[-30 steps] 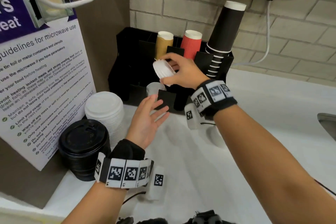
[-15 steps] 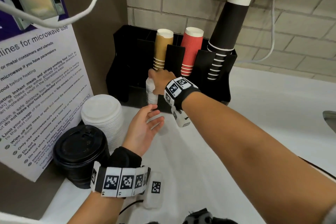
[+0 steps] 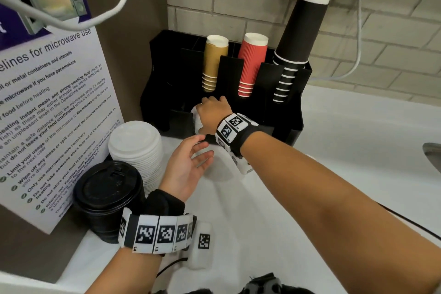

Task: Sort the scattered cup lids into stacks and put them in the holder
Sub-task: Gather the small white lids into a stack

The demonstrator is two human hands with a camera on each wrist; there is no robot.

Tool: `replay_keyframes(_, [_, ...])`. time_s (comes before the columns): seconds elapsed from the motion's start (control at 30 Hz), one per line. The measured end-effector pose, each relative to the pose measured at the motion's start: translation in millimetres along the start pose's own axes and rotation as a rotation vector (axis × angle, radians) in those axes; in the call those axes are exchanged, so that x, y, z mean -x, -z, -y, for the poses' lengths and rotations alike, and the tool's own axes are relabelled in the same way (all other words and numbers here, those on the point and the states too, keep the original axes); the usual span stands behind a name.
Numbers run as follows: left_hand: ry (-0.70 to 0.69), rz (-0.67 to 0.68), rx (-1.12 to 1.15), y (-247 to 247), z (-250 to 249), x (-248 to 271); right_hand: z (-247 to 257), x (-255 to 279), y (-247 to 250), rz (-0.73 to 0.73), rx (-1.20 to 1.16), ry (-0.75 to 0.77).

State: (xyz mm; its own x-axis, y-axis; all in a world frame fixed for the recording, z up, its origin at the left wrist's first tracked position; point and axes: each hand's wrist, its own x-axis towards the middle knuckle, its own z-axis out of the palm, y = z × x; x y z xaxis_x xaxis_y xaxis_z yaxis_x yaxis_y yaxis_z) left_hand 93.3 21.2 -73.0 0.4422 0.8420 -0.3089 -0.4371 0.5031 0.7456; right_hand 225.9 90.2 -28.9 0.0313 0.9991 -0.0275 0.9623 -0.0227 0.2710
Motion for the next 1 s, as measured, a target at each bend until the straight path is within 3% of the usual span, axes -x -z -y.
replay_keyframes(0.07, [0.0, 0.017, -0.002, -0.7, -1.3, 1.2, -8.9, 8.9, 13.5, 0.007, -0.146, 0.008])
replay_keyframes(0.17, [-0.001, 0.035, -0.012, -1.5, -2.3, 2.2, -34.5, 31.8, 34.8, -0.102, -0.478, -0.074])
replay_keyframes(0.27, [0.004, 0.052, -0.046, -2.6, -0.8, 3.5, -70.7, 73.5, 40.6, -0.151, -0.615, -0.144])
replay_keyframes(0.4, [0.022, 0.079, -0.074, -5.6, 3.4, 6.8, -116.5, 143.4, 20.7, 0.166, -0.576, -0.237])
replay_keyframes(0.57, [0.04, 0.11, -0.093, -9.5, 9.1, 11.1, -136.7, 197.8, -14.7, 0.326, -0.577, -0.372])
replay_keyframes(0.8, [0.06, 0.145, -0.093, -16.4, 15.9, 18.0, -129.1, 207.8, -52.9, 0.308, -0.506, -0.373])
replay_keyframes(1.0, [0.056, 0.14, -0.113, -17.0, 16.7, 23.2, -135.4, 208.3, -53.6, 0.244, -0.526, -0.386])
